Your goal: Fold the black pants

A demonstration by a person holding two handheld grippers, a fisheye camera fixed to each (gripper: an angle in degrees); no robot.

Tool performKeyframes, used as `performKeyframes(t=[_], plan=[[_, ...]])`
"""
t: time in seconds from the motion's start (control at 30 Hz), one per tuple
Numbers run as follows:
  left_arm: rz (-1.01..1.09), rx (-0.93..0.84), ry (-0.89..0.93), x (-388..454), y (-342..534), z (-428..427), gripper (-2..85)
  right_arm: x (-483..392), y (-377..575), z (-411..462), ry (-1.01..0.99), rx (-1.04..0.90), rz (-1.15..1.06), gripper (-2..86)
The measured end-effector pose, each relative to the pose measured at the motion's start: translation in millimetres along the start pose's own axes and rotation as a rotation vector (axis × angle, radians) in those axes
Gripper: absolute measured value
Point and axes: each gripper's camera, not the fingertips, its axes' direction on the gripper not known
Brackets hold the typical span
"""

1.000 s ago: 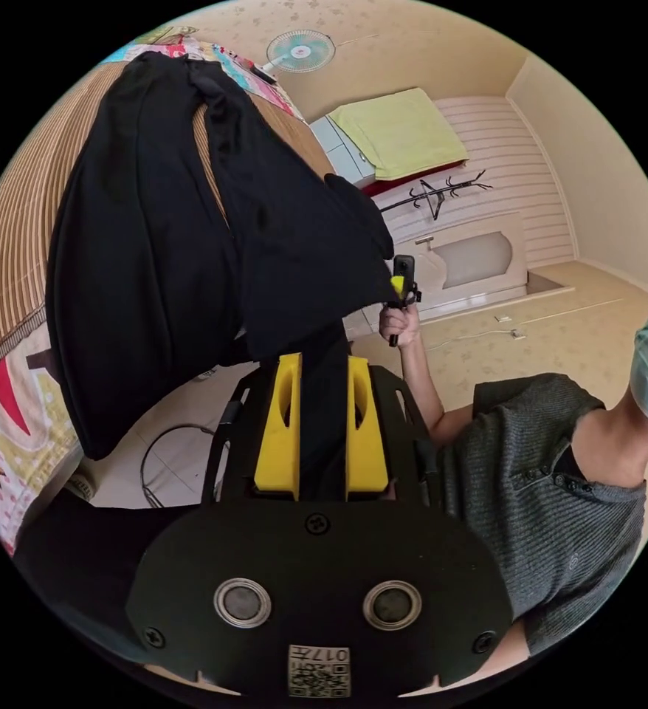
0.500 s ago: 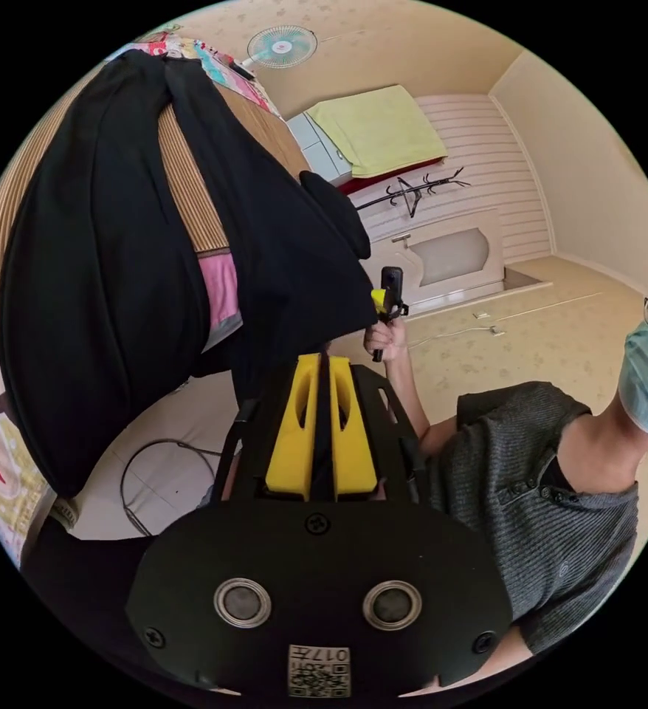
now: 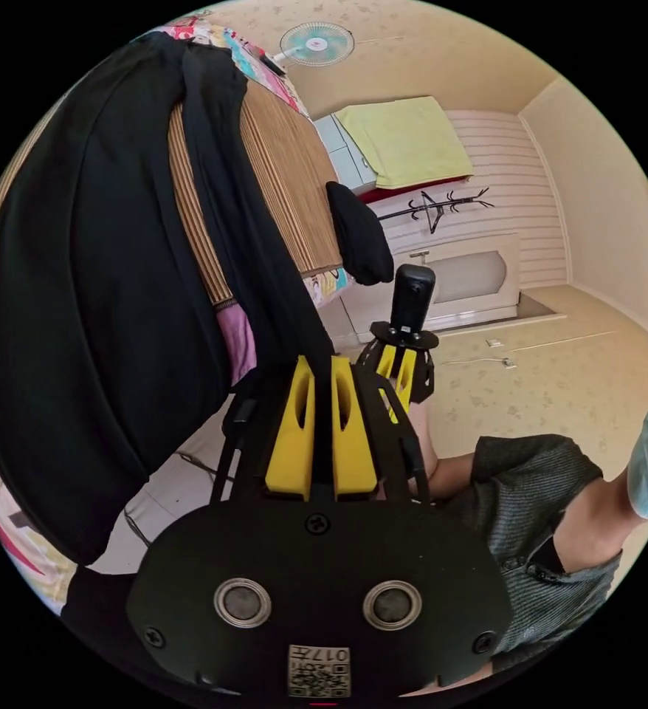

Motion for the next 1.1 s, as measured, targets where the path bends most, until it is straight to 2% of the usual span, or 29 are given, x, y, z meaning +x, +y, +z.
performKeyframes(t=[0.03,0.13,0.2,0.27,0.4,0.5,0.63,0.77,0.93,1.0,1.1], plan=[[0.000,-0.006,0.005,-3,0,-2,3.1,4,0,-13,0.018,0.033,0.025,2.2],[0.031,-0.013,0.046,-3,-5,-10,2.9,24,-25,-87,0.236,0.244,0.148,2.6],[0.059,-0.020,0.052,3,-8,-15,2.7,47,-76,-139,0.482,0.372,0.258,4.4],[0.088,-0.027,0.045,11,-11,-19,2.5,69,-133,-165,0.597,0.430,0.300,8.8],[0.154,-0.046,0.015,30,-15,-23,2.0,122,-281,-162,0.861,0.380,0.271,13.4],[0.188,-0.059,0.004,41,-16,-27,2.0,174,-361,-158,0.894,0.362,0.366,15.3],[0.211,-0.054,0.037,44,-18,-35,2.4,213,-415,-157,0.912,0.461,0.457,15.9],[0.194,-0.030,0.111,32,-9,-47,2.2,243,-456,-139,1.090,0.424,0.528,10.1],[0.128,0.037,0.236,-8,20,-75,0.9,212,-500,-67,1.469,0.387,0.313,3.5],[0.100,0.066,0.291,-25,32,-89,0.5,177,-539,27,1.770,0.295,0.023,2.9],[0.044,0.116,0.318,-52,57,-112,0.1,173,-590,151,2.059,0.097,-0.226,2.7]])
